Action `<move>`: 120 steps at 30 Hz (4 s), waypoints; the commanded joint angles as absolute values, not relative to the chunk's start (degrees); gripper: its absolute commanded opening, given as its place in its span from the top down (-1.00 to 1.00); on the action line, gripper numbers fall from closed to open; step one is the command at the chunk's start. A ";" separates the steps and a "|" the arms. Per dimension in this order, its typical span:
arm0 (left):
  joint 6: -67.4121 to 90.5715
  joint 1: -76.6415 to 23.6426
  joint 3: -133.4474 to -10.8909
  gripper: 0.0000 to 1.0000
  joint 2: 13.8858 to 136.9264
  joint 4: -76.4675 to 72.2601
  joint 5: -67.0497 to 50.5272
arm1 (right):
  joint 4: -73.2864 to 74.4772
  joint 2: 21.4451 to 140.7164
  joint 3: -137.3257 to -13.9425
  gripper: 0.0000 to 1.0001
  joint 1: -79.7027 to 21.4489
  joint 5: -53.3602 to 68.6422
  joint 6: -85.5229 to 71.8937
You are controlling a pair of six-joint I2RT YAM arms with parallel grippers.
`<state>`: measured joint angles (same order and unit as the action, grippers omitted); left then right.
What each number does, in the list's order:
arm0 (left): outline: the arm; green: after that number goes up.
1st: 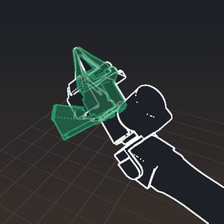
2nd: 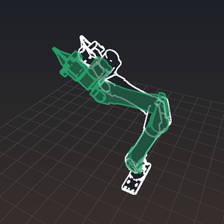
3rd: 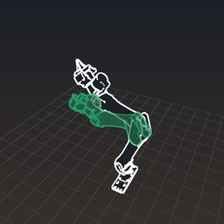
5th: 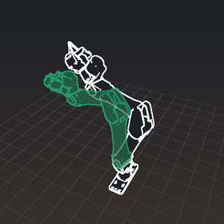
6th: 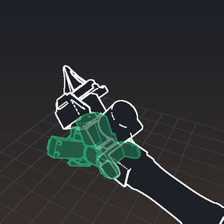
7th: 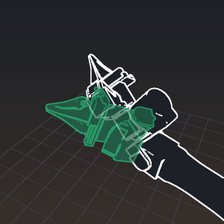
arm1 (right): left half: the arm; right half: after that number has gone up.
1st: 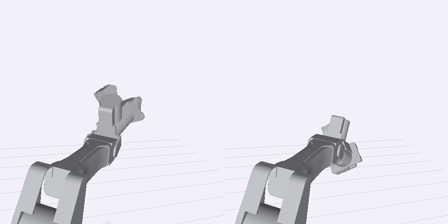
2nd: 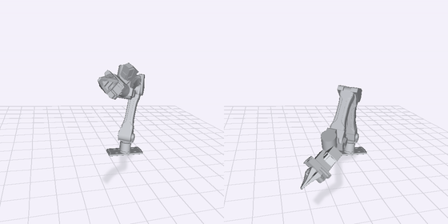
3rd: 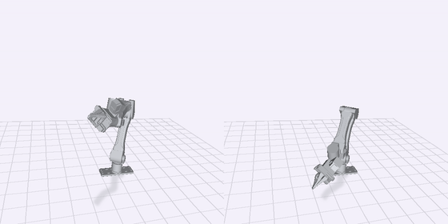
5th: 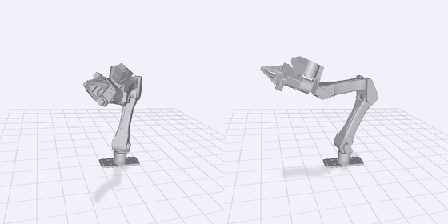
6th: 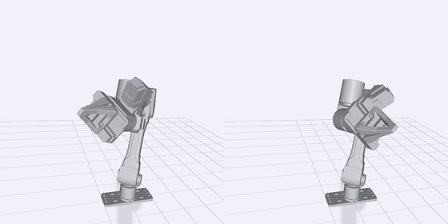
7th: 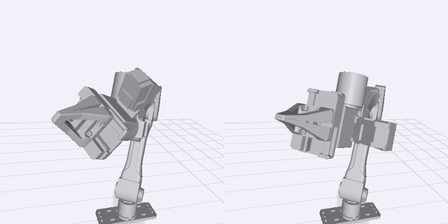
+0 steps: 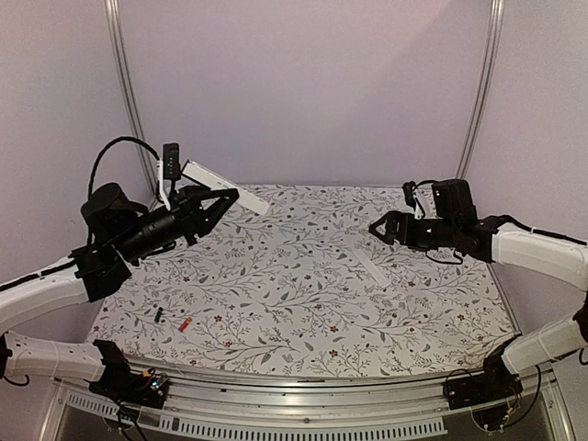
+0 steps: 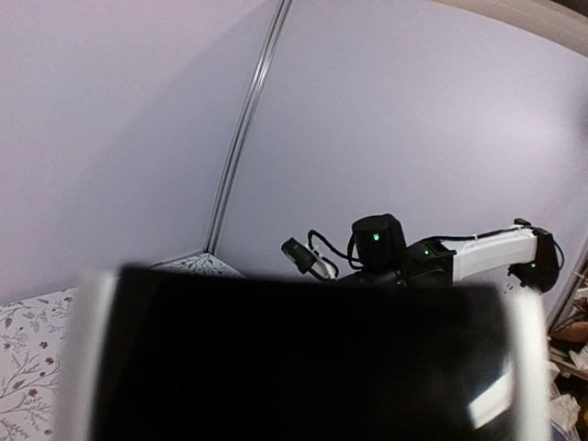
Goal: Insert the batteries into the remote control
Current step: Pass from the left arm to the right, then place the remote control without the battery cover at the center of the board, then pick up the battery from the center of the board.
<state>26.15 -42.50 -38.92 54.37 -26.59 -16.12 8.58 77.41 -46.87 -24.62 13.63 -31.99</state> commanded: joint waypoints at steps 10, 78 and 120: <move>8.67 -49.25 -40.67 1.00 57.37 -25.40 -30.66 | -1.08 76.51 -68.75 -0.91 -53.76 29.99 8.07; 16.21 -43.95 -55.75 -0.54 70.38 43.99 19.66 | 36.61 113.74 -72.21 0.98 -50.01 -12.03 -18.95; -9.14 -35.76 -59.06 -0.67 96.30 62.37 7.33 | 32.70 107.58 -71.96 -0.97 -50.01 -11.50 -13.04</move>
